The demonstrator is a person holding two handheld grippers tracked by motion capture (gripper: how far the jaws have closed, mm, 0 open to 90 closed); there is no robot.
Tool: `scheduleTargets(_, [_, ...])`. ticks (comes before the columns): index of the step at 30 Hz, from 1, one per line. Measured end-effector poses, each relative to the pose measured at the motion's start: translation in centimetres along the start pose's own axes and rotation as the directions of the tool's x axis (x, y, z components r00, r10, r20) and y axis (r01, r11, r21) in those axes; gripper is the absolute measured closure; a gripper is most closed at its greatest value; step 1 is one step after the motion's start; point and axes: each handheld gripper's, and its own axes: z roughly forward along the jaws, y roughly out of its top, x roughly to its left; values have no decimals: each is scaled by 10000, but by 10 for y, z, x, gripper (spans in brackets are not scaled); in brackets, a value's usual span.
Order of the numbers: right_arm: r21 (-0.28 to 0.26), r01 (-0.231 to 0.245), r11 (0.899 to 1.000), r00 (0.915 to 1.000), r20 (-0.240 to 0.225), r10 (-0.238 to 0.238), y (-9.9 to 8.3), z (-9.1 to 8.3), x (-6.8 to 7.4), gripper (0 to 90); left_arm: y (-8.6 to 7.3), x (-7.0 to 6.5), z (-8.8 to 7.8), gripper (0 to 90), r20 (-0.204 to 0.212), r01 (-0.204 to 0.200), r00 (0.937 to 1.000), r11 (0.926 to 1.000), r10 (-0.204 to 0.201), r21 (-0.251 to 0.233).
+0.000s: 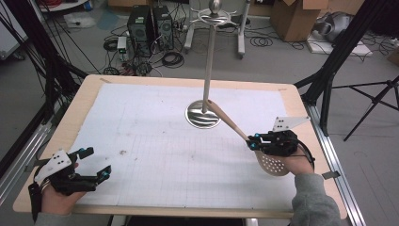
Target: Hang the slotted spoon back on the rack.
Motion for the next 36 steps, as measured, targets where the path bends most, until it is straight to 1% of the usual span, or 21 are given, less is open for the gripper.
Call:
scheduleTargets(8, [-509, -127, 9986, 9998, 150, 135, 6, -8, -4, 779, -2, 0, -4, 18, -54, 79, 10000, 10000, -79, -14])
scheduleTargets(11, [-475, -59, 9989, 9998, 210, 69, 7, -8, -6, 779, -2, 0, -6, 18, -75, 98, 9999, 9999, -98, -28])
scheduleTargets(14, [-436, -62, 9990, 9998, 173, 69, 8, -10, -8, 779, -2, -1, -7, 18, -97, 91, 9999, 10000, -91, -2])
scheduleTargets(19, [-321, 130, 9994, 9996, 240, -123, 11, -14, -11, 779, -3, -2, -9, 18, -158, 97, 9998, 9999, -98, -33])
scheduleTargets(21, [-343, 106, 9994, 9997, 243, -97, 11, -16, -13, 779, -3, -2, -9, 18, -157, 100, 9998, 10000, -100, -1])
scheduleTargets(22, [-381, 182, 9991, 9994, 291, -171, 12, -17, -14, 779, -4, -2, -8, 18, -144, 103, 9998, 9999, -103, 29])
scheduleTargets(26, [-399, 117, 9991, 9995, 289, -106, 15, -23, -18, 779, -6, -2, -7, 18, -151, 139, 9998, 9999, -137, 96])
scheduleTargets(27, [-473, 208, 9987, 9992, 351, -191, 15, -24, -20, 779, -6, -2, -6, 18, -171, 116, 9998, 9998, -113, 154])
scheduleTargets(30, [-638, 228, 9977, 9989, 412, -202, 17, -27, -23, 779, -8, -2, -4, 18, -157, 122, 9998, 9996, -118, 252])
scheduleTargets(35, [-845, 150, 9963, 9991, 397, -117, 18, -29, -26, 779, -8, -2, -3, 18, -144, 156, 9998, 9996, -153, 255])
scheduleTargets(36, [-859, 236, 9960, 9986, 498, -194, 18, -30, -27, 779, -8, -2, -3, 18, -143, 156, 9998, 9996, -152, 254])
